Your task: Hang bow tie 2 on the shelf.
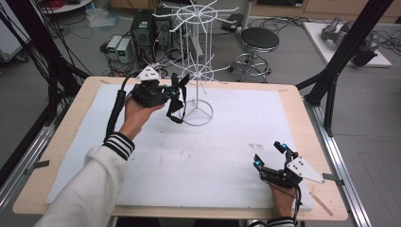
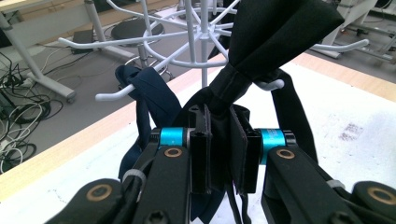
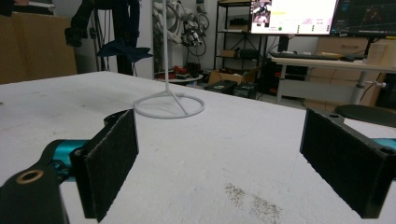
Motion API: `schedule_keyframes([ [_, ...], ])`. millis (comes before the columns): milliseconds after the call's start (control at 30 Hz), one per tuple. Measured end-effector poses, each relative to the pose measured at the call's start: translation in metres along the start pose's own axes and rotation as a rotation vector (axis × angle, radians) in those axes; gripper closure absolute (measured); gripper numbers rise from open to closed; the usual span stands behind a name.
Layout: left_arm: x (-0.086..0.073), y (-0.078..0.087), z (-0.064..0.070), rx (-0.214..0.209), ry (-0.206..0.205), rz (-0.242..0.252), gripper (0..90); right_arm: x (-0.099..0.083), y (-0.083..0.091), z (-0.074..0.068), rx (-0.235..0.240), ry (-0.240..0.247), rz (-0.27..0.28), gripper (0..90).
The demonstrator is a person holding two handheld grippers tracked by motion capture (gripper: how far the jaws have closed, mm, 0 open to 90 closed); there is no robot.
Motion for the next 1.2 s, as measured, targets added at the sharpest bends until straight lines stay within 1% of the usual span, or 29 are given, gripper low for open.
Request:
schedule_keyframes([
  [67, 0.000, 0.000, 0.000, 0.006, -0.003, -0.001, 79.2, 0.001, 0.000, 0.001, -0.001, 0.009, 0.004, 10.9],
  [267, -0.002, 0.000, 0.000, 0.024, -0.013, -0.006, 78.8, 0.001, 0.000, 0.001, -0.001, 0.007, 0.004, 10.9],
  [333, -0.002, -0.001, 0.000, 0.028, -0.008, -0.007, 78.8, 0.000, 0.000, 0.000, -0.001, 0.002, 0.002, 10.9],
  [400, -0.003, -0.002, -0.002, 0.042, -0.012, -0.013, 78.8, 0.000, 0.000, 0.001, -0.001, 0.008, 0.004, 10.9],
  [433, -0.003, -0.002, -0.002, 0.041, -0.007, -0.015, 78.8, 0.000, 0.000, 0.000, 0.000, 0.002, 0.001, 10.9],
  [500, -0.004, -0.004, -0.002, 0.044, 0.001, -0.020, 78.6, 0.000, 0.000, 0.001, -0.001, 0.007, 0.004, 10.9],
  [633, -0.005, -0.005, -0.002, 0.057, -0.005, -0.030, 78.1, 0.000, 0.000, 0.001, -0.002, 0.006, 0.004, 10.9],
  [700, -0.006, -0.005, -0.003, 0.063, -0.003, -0.036, 76.8, 0.000, 0.000, 0.001, -0.002, 0.005, 0.004, 10.9],
  [733, -0.007, -0.005, -0.003, 0.061, 0.007, -0.036, 76.0, 0.000, 0.000, 0.001, -0.001, 0.006, 0.004, 10.9],
  [833, -0.009, -0.005, -0.002, 0.063, 0.010, -0.044, 72.3, 0.000, 0.000, 0.001, 0.000, 0.007, 0.005, 10.9],
  [867, -0.012, -0.004, -0.002, 0.069, 0.008, -0.056, 69.2, 0.000, 0.000, 0.001, 0.001, 0.008, 0.004, 10.9],
  [967, -0.016, -0.003, -0.002, 0.073, 0.000, -0.070, 51.0, 0.000, 0.000, 0.000, 0.002, 0.005, 0.003, 10.9],
  [1000, -0.017, -0.002, -0.003, 0.067, -0.007, -0.067, 46.5, 0.000, 0.000, 0.000, 0.001, 0.006, 0.004, 10.9],
  [1033, -0.018, -0.001, -0.003, 0.061, -0.004, -0.069, 40.5, 0.000, 0.000, 0.000, 0.002, 0.007, 0.004, 10.9],
  [1067, -0.018, 0.000, -0.002, 0.053, 0.000, -0.065, 33.8, 0.000, 0.000, 0.000, 0.003, 0.006, 0.003, 10.9],
  [1100, -0.018, 0.002, -0.002, 0.046, 0.002, -0.053, 29.1, 0.000, 0.000, 0.000, 0.002, 0.009, 0.005, 10.9],
  [1200, -0.017, 0.010, -0.002, 0.033, -0.003, -0.021, 19.4, 0.000, 0.000, 0.000, 0.003, 0.009, 0.006, 10.9],
])
Point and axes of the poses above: each handheld gripper's, and its own axes: y roughly backward along the jaws, x roughly out of its top, z roughly to its right, the point moved 8 cm from there along -y, roughly forward along the jaws, and after that the axes turned 9 degrees about x, right-handed, at the moved point
